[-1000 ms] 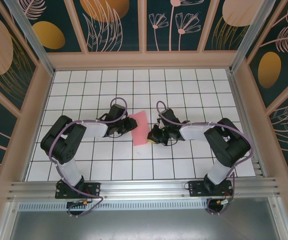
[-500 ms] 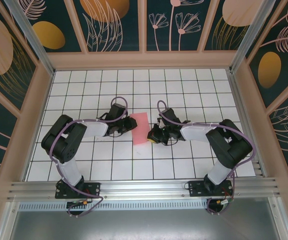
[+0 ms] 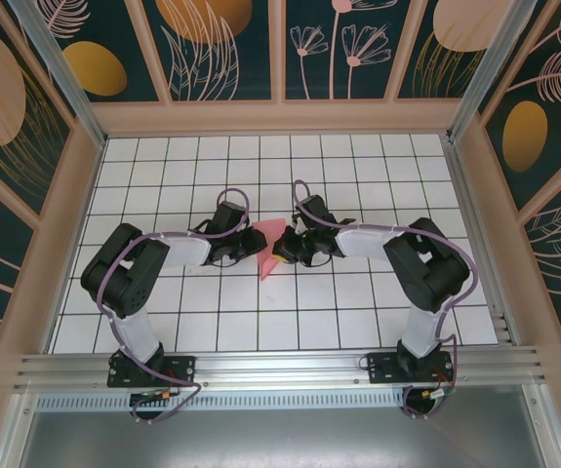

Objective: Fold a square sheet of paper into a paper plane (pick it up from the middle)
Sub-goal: Third fold the triangle at the center of the table.

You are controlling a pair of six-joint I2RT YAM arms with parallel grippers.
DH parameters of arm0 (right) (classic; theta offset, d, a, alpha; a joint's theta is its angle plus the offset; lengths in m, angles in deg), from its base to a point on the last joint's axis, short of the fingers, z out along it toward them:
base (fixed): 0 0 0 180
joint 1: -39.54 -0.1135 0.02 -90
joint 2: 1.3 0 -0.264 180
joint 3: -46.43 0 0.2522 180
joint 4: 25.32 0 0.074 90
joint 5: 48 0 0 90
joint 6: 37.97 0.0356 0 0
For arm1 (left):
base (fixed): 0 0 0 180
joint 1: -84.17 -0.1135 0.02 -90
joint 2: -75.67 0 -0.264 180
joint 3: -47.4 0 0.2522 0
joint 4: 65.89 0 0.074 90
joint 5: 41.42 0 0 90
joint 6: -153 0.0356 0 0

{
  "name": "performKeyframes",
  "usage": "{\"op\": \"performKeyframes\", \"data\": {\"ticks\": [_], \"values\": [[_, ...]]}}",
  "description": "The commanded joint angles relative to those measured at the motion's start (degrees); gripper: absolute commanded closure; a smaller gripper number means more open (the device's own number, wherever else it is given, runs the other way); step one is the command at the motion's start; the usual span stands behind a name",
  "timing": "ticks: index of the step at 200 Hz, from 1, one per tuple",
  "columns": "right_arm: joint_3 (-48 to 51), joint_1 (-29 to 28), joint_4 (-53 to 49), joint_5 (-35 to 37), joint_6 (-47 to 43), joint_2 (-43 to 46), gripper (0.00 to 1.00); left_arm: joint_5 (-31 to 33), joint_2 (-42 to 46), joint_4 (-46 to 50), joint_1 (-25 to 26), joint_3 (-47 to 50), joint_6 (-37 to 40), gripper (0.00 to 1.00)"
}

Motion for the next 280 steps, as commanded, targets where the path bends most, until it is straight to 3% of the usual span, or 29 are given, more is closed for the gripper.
{"op": "performKeyframes", "data": {"ticks": [1,88,174,280], "values": [[-2.1,-0.6,-3.1,0.5,-1.6,-2.0,0.94,-0.6,0.5,2.6,0.0,-1.4,1.7,0.75],[-5.5,-1.8,-5.1,1.5,-6.3,-5.4,0.92,4.1,1.7,1.2,-0.1,-1.8,1.5,0.79],[-6.5,-1.9,-3.2,1.0,-7.7,-6.5,0.92,4.0,-0.8,1.6,0.0,-1.2,1.2,0.88],[-7.7,-1.9,-3.1,0.5,-10.3,-8.2,0.92,3.6,-1.5,1.9,-0.1,-0.8,1.1,0.88]]}}
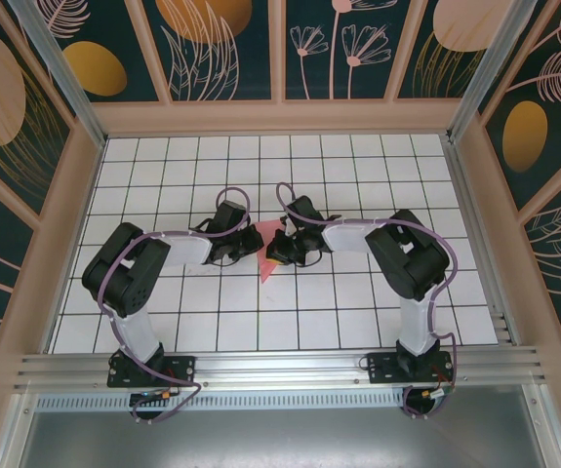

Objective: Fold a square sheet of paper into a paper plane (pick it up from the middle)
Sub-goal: Third fold the triangle at the center of the table.

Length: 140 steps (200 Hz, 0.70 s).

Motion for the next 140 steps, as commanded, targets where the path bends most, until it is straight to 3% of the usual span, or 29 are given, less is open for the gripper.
{"op": "performKeyframes", "data": {"ticks": [1,140], "values": [[-1.7,-0.3,0.2,0.0,-2.1,-1.2,0.92,0.3,-1.1,0.7,0.0,0.0,0.5,0.88],[-2.0,-0.3,-1.8,1.6,-3.6,-2.6,0.90,0.0,-0.6,0.8,0.0,0.3,0.4,0.88]]}}
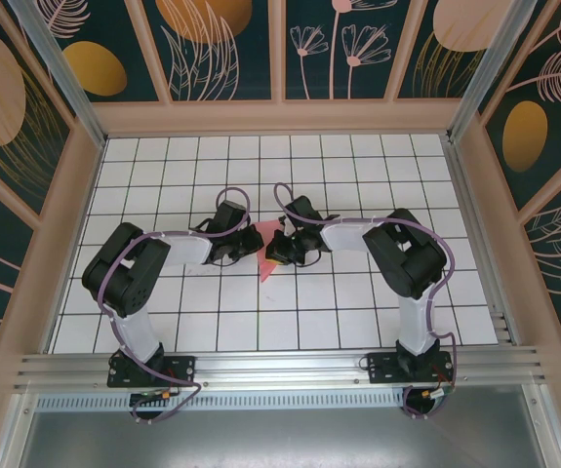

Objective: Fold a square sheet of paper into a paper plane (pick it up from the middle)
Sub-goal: Third fold the triangle at the center of the table.

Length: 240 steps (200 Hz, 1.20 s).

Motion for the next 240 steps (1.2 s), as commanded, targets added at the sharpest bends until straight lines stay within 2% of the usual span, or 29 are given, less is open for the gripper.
{"op": "performKeyframes", "data": {"ticks": [1,17,54,100,119,147,163,184,240], "values": [[-1.2,-0.3,-1.5,1.6,-1.7,-1.4,0.90,0.1,-0.6,0.8,0.0,0.4,0.5,0.88],[-1.2,-0.3,-2.1,1.8,-2.1,-1.3,0.85,0.5,0.3,1.3,0.0,0.2,0.3,0.88],[-0.4,-0.3,-2.2,1.8,-2.3,-1.2,0.65,5.8,5.0,5.2,-0.2,-0.7,-0.6,0.84],[0.2,-0.3,-1.7,1.7,-2.2,-1.0,0.61,9.7,9.1,8.5,-0.9,-1.2,-1.5,0.79],[0.3,-0.2,-1.7,1.9,-2.2,-1.0,0.66,8.8,9.1,8.2,-0.9,-0.9,-1.6,0.79],[0.6,-0.2,-1.9,2.2,-2.3,-0.9,0.83,4.2,9.0,5.3,-0.9,0.5,-1.2,0.82],[0.7,-0.1,-2.3,2.6,-2.5,-1.0,0.90,1.1,9.0,3.6,-0.9,1.4,-0.9,0.84],[0.8,-0.1,-2.6,2.9,-2.7,-1.1,0.93,-2.7,8.8,1.5,-0.7,2.5,-0.9,0.87],[1.0,-0.1,-2.5,2.9,-2.7,-1.3,0.96,-4.8,6.2,1.5,1.5,3.5,-0.8,0.94]]}}
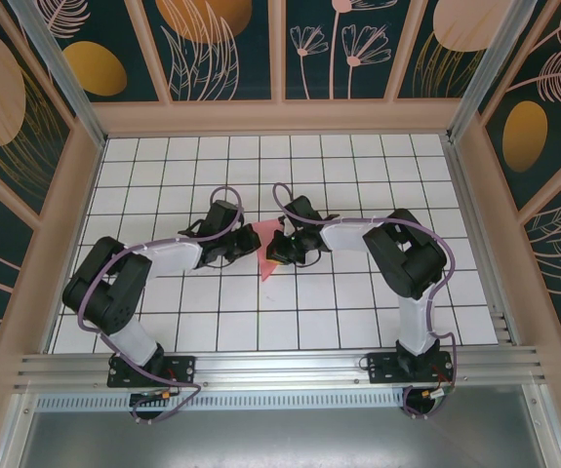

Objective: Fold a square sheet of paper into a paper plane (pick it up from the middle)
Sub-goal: Third fold the triangle at the center of the table.

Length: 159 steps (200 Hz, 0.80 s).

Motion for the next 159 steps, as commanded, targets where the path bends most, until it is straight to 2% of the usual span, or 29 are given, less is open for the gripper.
{"op": "performKeyframes", "data": {"ticks": [1,40,92,159], "values": [[1.2,0.0,-1.8,1.9,-1.0,-1.4,0.96,-2.1,-1.9,-1.3,1.1,0.5,0.0,0.94],[1.3,0.0,-1.7,1.9,-0.9,-1.4,0.96,-1.3,-5.9,0.9,2.2,-1.6,-0.2,0.96],[1.4,0.1,-1.3,1.8,-0.7,-0.6,0.97,1.6,-7.0,2.7,2.6,-1.6,-0.8,0.99],[4.1,0.6,6.3,-2.9,-1.8,5.1,0.95,2.5,-6.4,2.2,3.1,1.8,-0.7,0.99]]}}
